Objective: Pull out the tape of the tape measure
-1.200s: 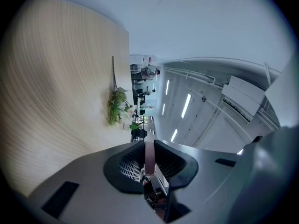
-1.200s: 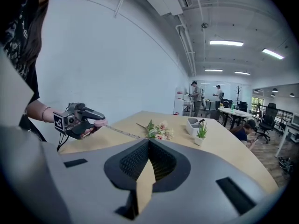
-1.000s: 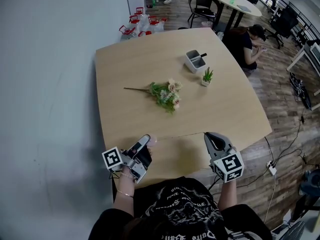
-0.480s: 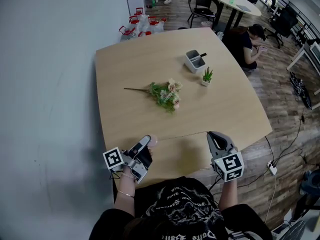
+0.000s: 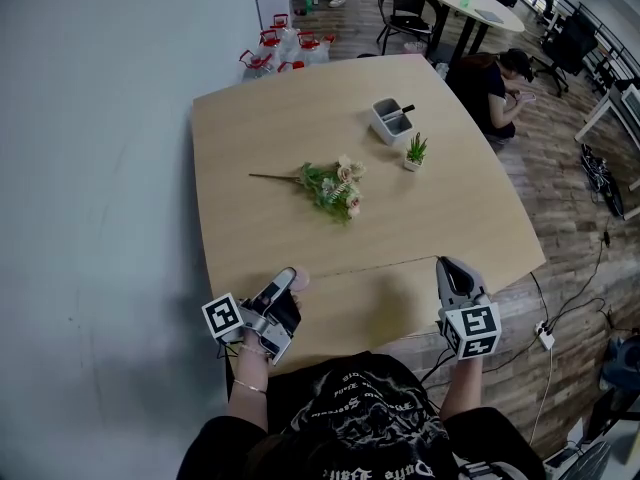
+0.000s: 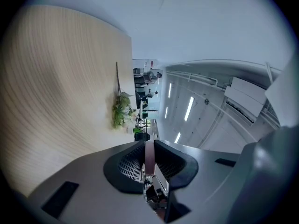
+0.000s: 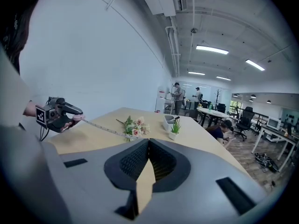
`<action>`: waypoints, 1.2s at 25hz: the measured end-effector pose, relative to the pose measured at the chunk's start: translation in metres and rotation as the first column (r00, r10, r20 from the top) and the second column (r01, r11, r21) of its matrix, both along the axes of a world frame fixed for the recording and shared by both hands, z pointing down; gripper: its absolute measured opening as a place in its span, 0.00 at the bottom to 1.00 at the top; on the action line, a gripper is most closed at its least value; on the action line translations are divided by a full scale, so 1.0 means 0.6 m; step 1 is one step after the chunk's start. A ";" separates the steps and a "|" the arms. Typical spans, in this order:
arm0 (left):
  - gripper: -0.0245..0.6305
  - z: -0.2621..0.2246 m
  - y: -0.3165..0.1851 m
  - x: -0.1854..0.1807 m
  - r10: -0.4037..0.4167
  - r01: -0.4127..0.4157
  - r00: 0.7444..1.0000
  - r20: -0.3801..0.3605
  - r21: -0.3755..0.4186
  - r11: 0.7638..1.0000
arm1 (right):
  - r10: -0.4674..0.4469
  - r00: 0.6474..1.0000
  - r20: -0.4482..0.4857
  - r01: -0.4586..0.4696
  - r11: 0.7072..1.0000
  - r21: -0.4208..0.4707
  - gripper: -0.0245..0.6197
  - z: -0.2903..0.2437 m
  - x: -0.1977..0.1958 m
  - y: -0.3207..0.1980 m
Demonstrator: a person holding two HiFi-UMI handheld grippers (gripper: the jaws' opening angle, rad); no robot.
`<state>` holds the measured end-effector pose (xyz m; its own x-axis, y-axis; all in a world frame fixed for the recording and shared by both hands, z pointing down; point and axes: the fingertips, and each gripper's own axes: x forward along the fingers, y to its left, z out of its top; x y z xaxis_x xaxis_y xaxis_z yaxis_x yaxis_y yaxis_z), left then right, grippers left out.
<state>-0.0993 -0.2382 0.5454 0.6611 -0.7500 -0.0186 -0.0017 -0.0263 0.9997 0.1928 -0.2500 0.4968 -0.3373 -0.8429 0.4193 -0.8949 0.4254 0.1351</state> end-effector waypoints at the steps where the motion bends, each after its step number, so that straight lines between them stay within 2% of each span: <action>1: 0.14 0.000 -0.001 0.002 -0.001 0.001 1.000 -0.003 -0.001 1.000 | 0.006 1.000 -0.002 -0.006 1.000 0.003 0.06 0.000 0.002 -0.001; 7: 0.14 0.000 -0.005 -0.003 -0.013 0.013 1.000 -0.006 -0.004 1.000 | 0.080 0.997 -0.002 -0.080 0.997 0.008 0.06 -0.003 0.041 -0.004; 20: 0.14 0.007 -0.006 0.012 -0.002 0.002 1.000 -0.026 -0.011 1.000 | 0.033 0.999 0.014 -0.033 0.999 -0.014 0.06 0.007 0.019 -0.003; 30: 0.14 0.013 -0.010 0.012 -0.009 0.008 1.000 -0.027 -0.021 1.000 | 0.031 0.999 0.017 -0.031 0.999 -0.035 0.06 0.016 0.012 -0.003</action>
<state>-0.0918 -0.2444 0.5530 0.6544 -0.7559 -0.0205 0.0254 -0.0051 0.9997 0.1999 -0.2517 0.5065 -0.3186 -0.8383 0.4425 -0.9098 0.4014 0.1054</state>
